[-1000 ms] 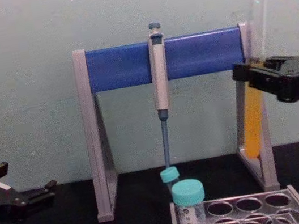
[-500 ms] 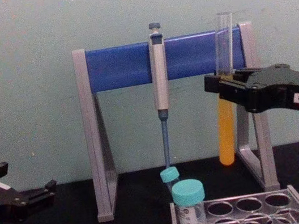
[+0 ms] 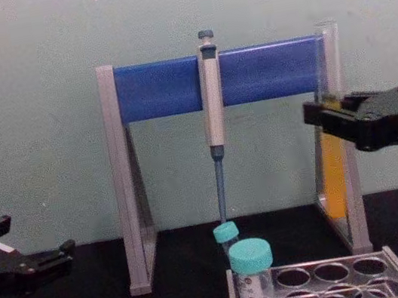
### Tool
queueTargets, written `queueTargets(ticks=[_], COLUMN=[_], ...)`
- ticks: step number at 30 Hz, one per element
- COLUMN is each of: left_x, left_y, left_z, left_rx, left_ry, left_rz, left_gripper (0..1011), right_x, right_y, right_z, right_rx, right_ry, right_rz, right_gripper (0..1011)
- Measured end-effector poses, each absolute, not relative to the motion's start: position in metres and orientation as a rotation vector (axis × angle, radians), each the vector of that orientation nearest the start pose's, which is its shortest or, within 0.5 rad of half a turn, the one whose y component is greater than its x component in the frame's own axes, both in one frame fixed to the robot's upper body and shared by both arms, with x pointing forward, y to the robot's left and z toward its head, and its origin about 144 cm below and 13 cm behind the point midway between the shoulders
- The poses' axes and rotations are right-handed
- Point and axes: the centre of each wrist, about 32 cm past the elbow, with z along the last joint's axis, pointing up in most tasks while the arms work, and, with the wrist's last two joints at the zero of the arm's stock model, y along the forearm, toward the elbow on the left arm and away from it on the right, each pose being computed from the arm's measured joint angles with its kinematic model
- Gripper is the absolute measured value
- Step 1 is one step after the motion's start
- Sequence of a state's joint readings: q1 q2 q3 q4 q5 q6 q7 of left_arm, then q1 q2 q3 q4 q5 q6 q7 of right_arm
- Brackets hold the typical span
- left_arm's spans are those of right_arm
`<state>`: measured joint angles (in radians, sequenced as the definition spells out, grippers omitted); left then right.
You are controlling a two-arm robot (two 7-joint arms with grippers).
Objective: Pick up the test tube from the test tube rack, shake it, then place it back into the test tube rack.
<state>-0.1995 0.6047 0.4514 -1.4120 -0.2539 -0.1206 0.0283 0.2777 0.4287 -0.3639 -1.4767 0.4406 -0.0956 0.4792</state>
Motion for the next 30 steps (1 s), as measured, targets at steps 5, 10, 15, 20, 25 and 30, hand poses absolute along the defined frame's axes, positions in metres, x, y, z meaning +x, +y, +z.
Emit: queueTargets(ticks=[5, 10, 15, 20, 25, 30], left_x=[0.489, 0.489, 0.489, 0.489, 0.489, 0.489], left_y=[0.31, 0.31, 0.31, 0.31, 0.31, 0.31], left_z=[1.14, 1.14, 1.14, 1.14, 1.14, 1.14], left_rx=[0.305, 0.304, 0.304, 0.305, 0.304, 0.304], left_ry=[-0.285, -0.285, -0.285, -0.285, -0.285, -0.285], left_rz=[1.248, 1.248, 1.248, 1.248, 1.248, 1.248], left_gripper=[1001, 1002, 1001, 1001, 1001, 1001], right_x=[0.505, 0.493, 0.49, 0.496, 0.505, 0.515], right_y=[-0.267, -0.271, -0.27, -0.26, -0.25, -0.241], right_z=[1.195, 1.199, 1.202, 1.201, 1.198, 1.196], right_rx=[0.004, -0.019, -0.014, 0.015, 0.042, 0.057], right_ry=[-0.123, -0.085, -0.031, 0.011, 0.02, 0.0], right_rz=[-0.824, -0.789, -0.724, -0.667, -0.656, -0.696], right_gripper=[232, 232, 232, 232, 232, 232])
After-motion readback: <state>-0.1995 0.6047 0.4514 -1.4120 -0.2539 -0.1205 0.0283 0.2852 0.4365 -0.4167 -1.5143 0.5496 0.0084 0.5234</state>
